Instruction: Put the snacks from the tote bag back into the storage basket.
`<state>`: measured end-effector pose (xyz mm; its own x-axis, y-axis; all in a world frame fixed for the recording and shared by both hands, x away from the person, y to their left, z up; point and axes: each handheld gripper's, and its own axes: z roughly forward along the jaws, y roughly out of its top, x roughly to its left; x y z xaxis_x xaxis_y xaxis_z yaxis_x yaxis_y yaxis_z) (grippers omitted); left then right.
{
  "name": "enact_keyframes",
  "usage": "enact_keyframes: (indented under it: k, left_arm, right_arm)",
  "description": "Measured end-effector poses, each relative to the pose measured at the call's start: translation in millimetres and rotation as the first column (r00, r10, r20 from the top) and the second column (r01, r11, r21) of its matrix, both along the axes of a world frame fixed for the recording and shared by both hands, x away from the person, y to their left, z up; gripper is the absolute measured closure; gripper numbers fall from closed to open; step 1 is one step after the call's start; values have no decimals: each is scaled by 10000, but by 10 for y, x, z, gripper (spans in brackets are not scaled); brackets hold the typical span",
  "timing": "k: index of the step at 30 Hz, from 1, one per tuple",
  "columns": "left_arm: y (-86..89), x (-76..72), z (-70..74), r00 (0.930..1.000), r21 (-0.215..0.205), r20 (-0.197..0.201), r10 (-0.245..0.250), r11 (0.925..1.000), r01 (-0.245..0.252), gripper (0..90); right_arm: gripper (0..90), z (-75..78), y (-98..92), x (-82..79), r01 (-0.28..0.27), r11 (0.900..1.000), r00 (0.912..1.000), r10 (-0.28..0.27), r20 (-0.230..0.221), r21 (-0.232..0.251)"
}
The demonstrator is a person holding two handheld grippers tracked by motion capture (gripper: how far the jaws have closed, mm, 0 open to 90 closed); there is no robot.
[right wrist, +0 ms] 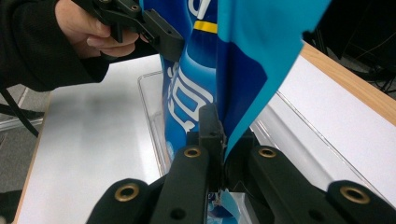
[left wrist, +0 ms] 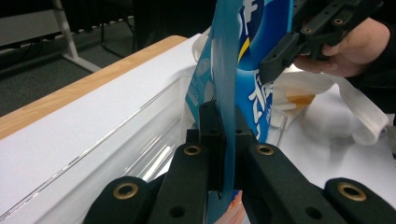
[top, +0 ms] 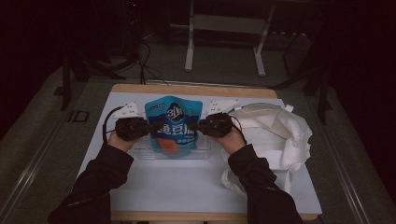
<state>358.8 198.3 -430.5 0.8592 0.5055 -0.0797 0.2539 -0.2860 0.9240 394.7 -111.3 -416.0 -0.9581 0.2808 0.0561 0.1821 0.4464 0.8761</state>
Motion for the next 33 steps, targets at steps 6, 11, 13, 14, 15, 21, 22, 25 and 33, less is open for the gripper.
enact_keyframes:
  k: [6,11,13,14,15,21,22,25,33]
  left_arm:
    - [3,-40,-9,10000,16,71,-30,10000,29,894]
    - [-12,-60,-8,9997,78,107,241,9997,-242,889]
    - [-14,-63,-9,9996,43,54,269,9996,-269,887]
    - [-15,-66,-8,9996,56,63,284,9996,-284,887]
    - [-17,-70,-8,9995,65,60,299,9995,-300,887]
    - [-30,-100,5,9990,128,83,440,9989,-441,859]
    - [-35,-111,10,9988,137,116,478,9988,-480,836]
    - [-49,-140,36,9975,206,184,681,9974,-685,676]
    - [16,-149,102,9993,-280,9,381,9989,-381,134]
  right_arm:
    - [888,-42,-38,-24,-22,9999,10000,23,-85,171]
    - [884,-29,-22,-27,31,10000,10000,-31,34,24]
    - [882,-24,-20,-27,55,10000,10000,-55,1,-6]
    - [882,-24,-19,-28,52,10000,10000,-52,13,-3]
    - [880,-24,-20,-30,46,10000,10000,-46,24,-8]
    - [819,-15,-19,-26,109,9999,9999,-108,103,-60]
    - [786,-11,-19,-27,140,9999,9998,-139,126,-83]
    - [628,20,-29,-27,236,9997,9994,-237,253,73]
    - [151,93,-94,-28,412,9981,9979,-434,490,448]
